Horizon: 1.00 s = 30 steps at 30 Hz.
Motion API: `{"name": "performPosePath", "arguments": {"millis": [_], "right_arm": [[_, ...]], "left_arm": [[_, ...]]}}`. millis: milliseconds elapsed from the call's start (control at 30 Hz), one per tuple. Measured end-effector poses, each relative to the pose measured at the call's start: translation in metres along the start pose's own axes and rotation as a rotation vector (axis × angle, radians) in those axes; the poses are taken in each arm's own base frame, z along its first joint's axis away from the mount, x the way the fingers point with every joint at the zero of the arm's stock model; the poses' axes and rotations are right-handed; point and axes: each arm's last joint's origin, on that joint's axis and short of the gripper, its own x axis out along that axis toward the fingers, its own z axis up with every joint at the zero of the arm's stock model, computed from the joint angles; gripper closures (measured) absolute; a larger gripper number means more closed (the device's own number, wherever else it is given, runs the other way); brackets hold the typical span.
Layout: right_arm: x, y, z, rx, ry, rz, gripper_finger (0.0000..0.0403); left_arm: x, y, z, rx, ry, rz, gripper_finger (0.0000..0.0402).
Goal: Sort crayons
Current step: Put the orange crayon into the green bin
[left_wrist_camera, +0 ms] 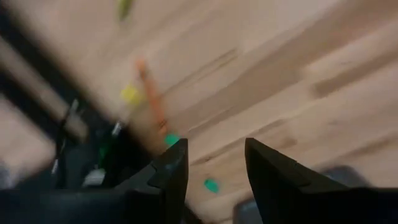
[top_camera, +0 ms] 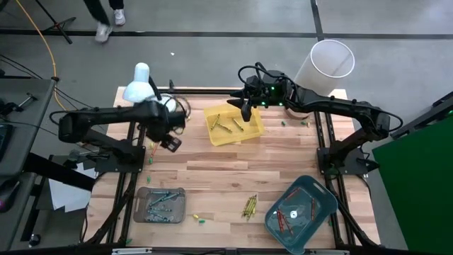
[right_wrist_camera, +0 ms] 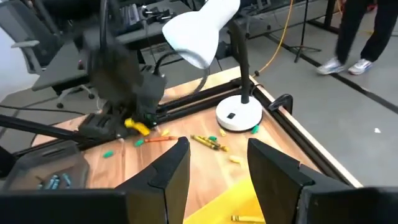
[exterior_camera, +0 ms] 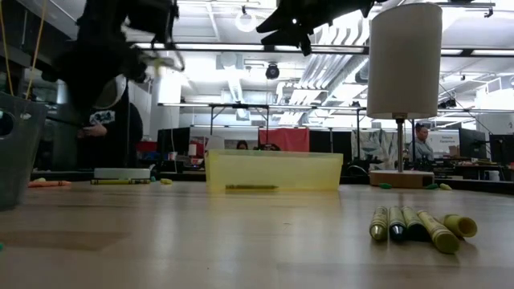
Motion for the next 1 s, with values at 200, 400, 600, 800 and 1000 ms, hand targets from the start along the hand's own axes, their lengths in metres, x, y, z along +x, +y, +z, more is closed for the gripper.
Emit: {"name": "performPosePath", "arguments": {"millis": [200, 400, 600, 800, 1000], "right_arm": [[-0.001, -0.005, 0.001, -0.02, -0.001, -0.014, 0.0249], [-0.001, -0.008, 0.0, -0.016, 0.003, -0.023, 0.0249], [-0.001, -0.008, 0.0, -0.016, 0.003, -0.023, 0.0249], [-0.001, -0.008, 0.0, -0.009, 0.003, -0.022, 0.0249], [-0.001, -0.008, 0.0, -0.007, 0.011, -0.022, 0.0249]], "left_arm": [[0.05, -0.001, -0.014, -0.101, 0.073, 0.084, 0.0254], [0.083, 0.012, -0.015, -0.208, 0.096, 0.102, 0.0254], [0.108, 0.027, -0.01, -0.28, 0.08, 0.081, 0.0255], [0.117, 0.038, -0.005, -0.327, 0.023, 0.12, 0.0269], [0.118, 0.042, 0.0, -0.315, -0.005, 0.14, 0.0282]]}}
